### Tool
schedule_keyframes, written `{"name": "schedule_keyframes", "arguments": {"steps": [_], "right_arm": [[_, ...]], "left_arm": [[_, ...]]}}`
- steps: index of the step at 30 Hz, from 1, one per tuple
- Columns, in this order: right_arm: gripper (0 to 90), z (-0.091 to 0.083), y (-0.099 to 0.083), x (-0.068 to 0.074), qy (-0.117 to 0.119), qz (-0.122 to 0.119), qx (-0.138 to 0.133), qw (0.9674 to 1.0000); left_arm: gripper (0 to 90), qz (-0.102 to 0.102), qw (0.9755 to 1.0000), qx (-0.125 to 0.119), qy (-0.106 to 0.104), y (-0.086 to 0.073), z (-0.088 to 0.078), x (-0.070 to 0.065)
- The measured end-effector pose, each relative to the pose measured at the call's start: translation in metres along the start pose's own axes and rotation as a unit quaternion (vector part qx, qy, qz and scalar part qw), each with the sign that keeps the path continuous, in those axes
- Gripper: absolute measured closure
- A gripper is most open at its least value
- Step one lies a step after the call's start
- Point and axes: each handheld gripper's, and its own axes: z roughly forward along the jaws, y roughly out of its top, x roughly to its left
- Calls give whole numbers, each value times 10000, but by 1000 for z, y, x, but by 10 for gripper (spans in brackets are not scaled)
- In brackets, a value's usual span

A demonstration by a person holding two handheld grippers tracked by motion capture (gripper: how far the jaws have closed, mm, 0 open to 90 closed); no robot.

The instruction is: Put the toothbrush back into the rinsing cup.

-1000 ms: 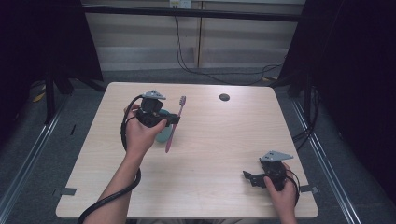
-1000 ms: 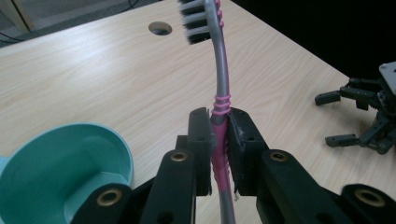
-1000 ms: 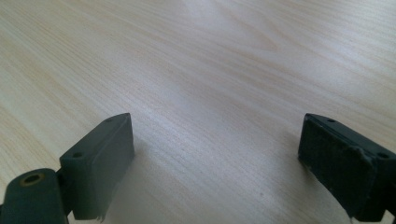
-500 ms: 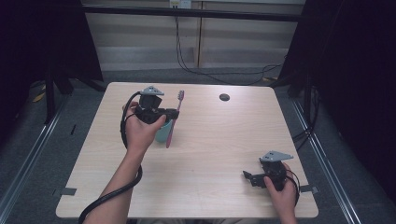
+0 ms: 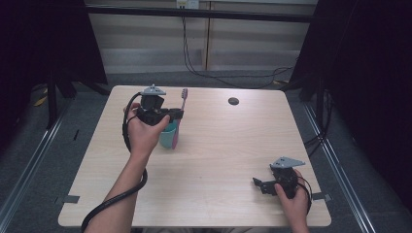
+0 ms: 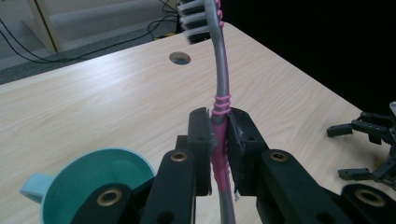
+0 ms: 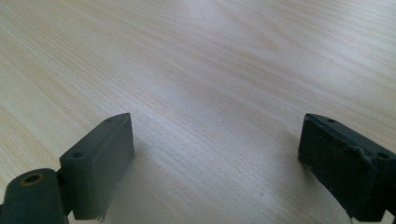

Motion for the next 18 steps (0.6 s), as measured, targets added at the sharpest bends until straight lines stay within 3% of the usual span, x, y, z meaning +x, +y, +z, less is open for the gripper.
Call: {"name": "schedule_keyframes", "arguments": {"steps": [18], "right_arm": [[102,0,0,0,1,-6,-5,10000]], "left_arm": [[807,-28,9998,-159,76,6,1,7]]}}
